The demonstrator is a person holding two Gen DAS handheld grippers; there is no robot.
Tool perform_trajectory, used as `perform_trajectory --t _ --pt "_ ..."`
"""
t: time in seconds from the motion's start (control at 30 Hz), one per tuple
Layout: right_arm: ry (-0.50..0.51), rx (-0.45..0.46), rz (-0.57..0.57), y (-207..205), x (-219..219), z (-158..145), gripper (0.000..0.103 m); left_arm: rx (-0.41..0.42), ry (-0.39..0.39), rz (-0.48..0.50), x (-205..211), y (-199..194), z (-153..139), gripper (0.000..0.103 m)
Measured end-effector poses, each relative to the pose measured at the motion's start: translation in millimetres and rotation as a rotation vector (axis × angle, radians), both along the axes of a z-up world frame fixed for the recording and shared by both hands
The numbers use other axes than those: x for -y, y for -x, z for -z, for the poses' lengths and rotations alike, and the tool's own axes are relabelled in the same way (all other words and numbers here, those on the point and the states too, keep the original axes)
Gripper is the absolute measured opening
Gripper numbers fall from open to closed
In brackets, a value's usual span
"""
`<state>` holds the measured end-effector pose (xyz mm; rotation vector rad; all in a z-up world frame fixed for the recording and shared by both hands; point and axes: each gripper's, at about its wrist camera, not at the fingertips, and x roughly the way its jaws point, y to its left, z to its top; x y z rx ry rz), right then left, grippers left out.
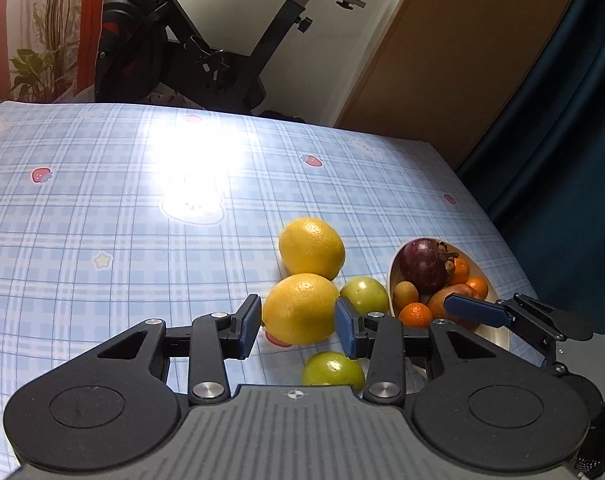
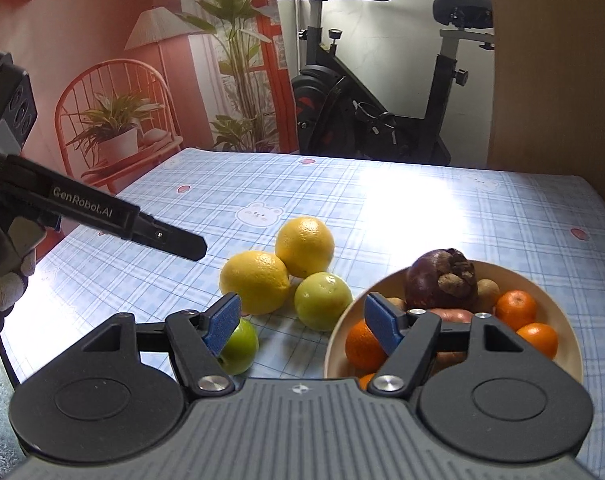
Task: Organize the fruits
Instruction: 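Close both grippers on a large lemon from opposite sides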
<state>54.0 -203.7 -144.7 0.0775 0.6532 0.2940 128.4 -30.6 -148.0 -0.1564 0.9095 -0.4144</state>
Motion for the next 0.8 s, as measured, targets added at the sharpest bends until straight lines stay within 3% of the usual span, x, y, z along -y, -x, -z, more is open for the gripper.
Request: perform_trajectory --t 0.33,0.8 --pt "0.020 -0.084 -0.090 -40 -34 16 0.067 -0.114 0.095 -0.052 -15 -37 19 0.042" --pt "-0.043 -0.197 -0.079 -59 -41 42 0.062 -0.147 0.134 0.012 -3 -58 42 0.041"
